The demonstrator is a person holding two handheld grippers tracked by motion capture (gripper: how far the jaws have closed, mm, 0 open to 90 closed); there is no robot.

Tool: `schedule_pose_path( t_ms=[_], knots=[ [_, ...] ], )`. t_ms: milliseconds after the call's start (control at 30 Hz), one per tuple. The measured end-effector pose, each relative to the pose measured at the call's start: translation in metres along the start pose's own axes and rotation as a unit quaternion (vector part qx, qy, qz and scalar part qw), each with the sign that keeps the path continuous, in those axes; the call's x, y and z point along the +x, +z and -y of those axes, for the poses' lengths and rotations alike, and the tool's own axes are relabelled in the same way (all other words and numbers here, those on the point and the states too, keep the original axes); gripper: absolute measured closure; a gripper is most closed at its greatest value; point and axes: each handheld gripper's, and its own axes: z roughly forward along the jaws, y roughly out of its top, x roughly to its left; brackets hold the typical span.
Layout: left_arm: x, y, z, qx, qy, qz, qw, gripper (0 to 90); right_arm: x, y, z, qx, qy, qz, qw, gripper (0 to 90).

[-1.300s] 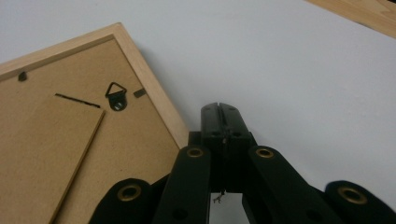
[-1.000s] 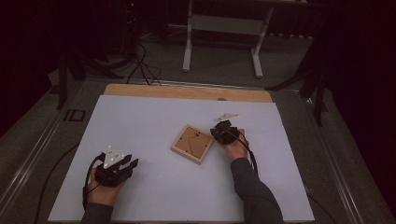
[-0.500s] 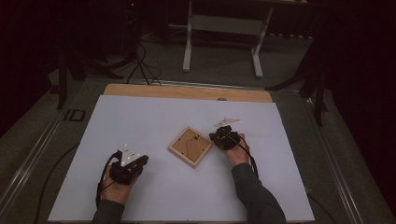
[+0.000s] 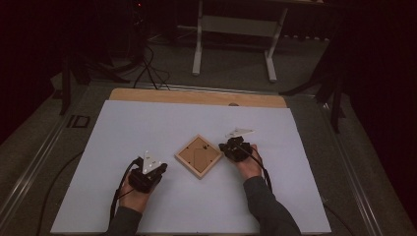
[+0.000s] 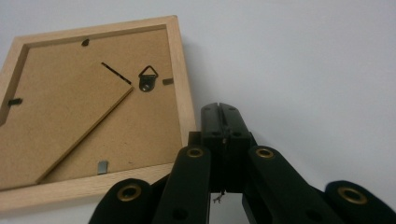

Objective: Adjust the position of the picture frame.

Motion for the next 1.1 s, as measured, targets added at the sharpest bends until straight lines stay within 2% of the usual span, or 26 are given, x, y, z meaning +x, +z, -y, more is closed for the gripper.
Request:
schedule_pose_path(
  t_ms=[300,433,600,800,933,1067,1100],
  knots=[
    [-0.008,0.008,0.001,0.007,0.008,0.007,0.9999,89.6,0.013,0.004,0.003,0.002,-0.011,-0.012,0.9999,89.9],
    [-0.014,0.014,0.003,0.017,0.020,0.012,0.9996,89.6,0.017,0.002,0.006,-0.002,-0.006,-0.021,0.9998,89.9],
    [-0.018,0.017,0.004,0.023,0.025,0.017,0.9993,89.6,0.020,-0.001,0.013,-0.010,0.004,-0.032,0.9994,89.9],
    [-0.022,0.018,0.005,0.028,0.034,0.020,0.9989,89.6,0.023,-0.008,0.021,-0.008,0.005,-0.033,0.9994,89.9],
    [-0.025,0.019,0.006,0.031,0.038,0.026,0.9985,89.6,0.027,-0.013,0.026,-0.003,-0.008,-0.028,0.9996,89.9],
    [-0.034,0.019,0.008,0.034,0.046,0.034,0.9978,89.6,0.030,-0.020,0.032,0.001,-0.006,-0.030,0.9995,89.9],
    [-0.036,0.019,0.008,0.035,0.051,0.035,0.9975,89.6,0.031,-0.022,0.033,0.003,-0.012,-0.029,0.9995,89.9]
  ],
)
